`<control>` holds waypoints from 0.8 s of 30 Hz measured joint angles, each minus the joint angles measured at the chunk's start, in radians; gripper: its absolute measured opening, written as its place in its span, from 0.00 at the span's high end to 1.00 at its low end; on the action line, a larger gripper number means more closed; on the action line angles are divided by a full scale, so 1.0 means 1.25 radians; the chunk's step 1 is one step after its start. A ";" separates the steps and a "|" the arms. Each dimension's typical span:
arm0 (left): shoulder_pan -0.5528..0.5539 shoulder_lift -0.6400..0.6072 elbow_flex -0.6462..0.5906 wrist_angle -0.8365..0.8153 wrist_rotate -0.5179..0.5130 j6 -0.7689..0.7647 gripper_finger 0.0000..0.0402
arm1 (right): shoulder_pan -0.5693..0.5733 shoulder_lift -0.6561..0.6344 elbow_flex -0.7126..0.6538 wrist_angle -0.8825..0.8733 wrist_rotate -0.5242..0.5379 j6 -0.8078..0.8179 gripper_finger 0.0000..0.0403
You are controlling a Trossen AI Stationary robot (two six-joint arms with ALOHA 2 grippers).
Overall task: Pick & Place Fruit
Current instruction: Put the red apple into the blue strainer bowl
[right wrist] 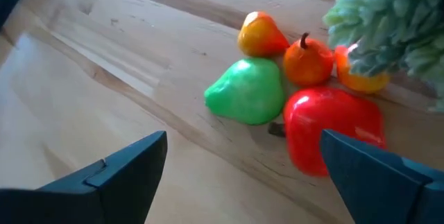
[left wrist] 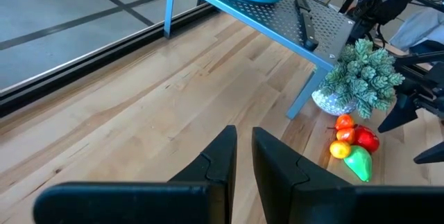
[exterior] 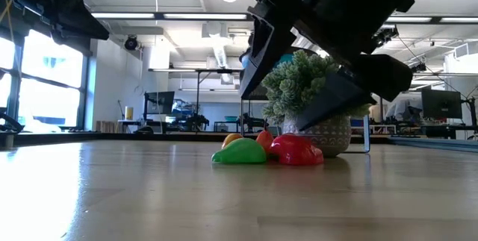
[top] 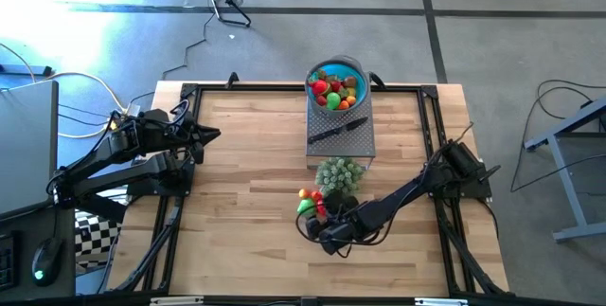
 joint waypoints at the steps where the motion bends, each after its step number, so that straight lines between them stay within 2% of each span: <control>1: 0.000 0.000 0.000 0.000 0.000 0.000 0.89 | 0.000 0.000 0.000 0.000 0.009 -0.001 0.08; 8: 0.000 0.000 0.000 0.000 0.000 0.000 0.89 | -0.011 0.015 0.000 0.039 0.025 -0.034 0.08; 13: 0.000 0.000 0.000 0.000 0.000 0.000 0.89 | -0.025 0.035 0.002 0.112 -0.026 -0.087 0.08; 24: 0.000 0.000 0.000 0.000 0.000 0.000 0.89 | -0.005 0.041 0.000 0.012 -0.083 -0.019 0.08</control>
